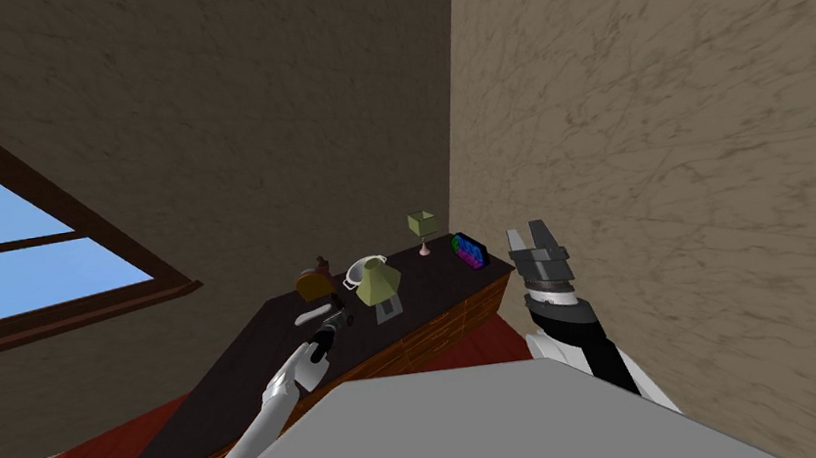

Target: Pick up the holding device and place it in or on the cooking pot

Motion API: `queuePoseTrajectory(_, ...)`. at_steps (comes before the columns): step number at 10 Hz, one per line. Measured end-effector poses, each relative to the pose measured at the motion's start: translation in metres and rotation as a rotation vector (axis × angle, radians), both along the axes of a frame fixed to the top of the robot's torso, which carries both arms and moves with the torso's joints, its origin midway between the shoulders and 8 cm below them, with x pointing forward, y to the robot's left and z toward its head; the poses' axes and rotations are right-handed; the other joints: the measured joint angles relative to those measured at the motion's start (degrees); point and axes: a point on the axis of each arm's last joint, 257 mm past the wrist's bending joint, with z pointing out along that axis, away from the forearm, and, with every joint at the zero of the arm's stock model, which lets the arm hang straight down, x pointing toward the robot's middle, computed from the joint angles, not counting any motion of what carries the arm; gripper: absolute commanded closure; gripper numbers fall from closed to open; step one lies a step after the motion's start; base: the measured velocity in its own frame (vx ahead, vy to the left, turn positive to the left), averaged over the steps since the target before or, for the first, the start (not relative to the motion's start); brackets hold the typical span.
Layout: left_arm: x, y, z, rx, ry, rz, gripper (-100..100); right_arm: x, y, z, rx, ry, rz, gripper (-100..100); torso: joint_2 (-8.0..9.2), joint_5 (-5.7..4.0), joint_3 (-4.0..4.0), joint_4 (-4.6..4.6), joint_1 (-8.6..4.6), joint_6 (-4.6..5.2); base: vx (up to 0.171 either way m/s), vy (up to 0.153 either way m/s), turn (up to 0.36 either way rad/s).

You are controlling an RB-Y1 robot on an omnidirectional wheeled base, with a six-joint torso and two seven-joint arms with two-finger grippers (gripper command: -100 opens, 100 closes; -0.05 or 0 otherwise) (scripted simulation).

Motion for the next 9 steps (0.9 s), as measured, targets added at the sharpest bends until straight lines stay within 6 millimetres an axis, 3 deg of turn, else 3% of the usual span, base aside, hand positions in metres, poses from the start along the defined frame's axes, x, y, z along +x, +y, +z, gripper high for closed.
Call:
queuePoseTrajectory(1,0.000,0.000,0.000,0.000,0.000,-0.001,0,0.000,0.000,0.000,0.000,0.000,0.000,0,0.01,0.00,0.01,0.00,0.00,-0.02,0.000,0.000,0.000)
queuePoseTrajectory(2,0.000,0.000,0.000,0.000,0.000,-0.001,100,0.000,0.000,0.000,0.000,0.000,0.000,0,0.01,0.00,0.01,0.00,0.00,-0.02,0.000,0.000,0.000)
queuePoseTrajectory(3,0.000,0.000,0.000,0.001,0.000,-0.002,0,0.000,0.000,0.000,0.000,0.000,0.000,0,0.02,0.00,0.01,0.01,0.00,-0.03,0.000,0.000,0.000)
queuePoseTrajectory(4,0.000,0.000,0.000,0.001,0.000,-0.002,100,0.000,0.000,0.000,0.000,0.000,0.000,0,0.02,0.00,0.02,0.01,0.00,-0.03,-0.114,-0.038,-0.225)
queuePoseTrajectory(7,0.010,0.029,0.027,0.028,-0.037,0.007,100,0.000,0.000,0.000,0.000,0.000,0.000,0,0.72,-0.10,0.44,0.21,-0.19,0.00,-0.173,-0.031,-0.249)
queuePoseTrajectory(9,0.013,0.061,0.049,0.056,-0.060,0.038,100,0.000,0.000,0.000,0.000,0.000,0.000,0,0.65,-0.06,0.42,0.23,0.03,0.00,-0.125,0.028,-0.349)
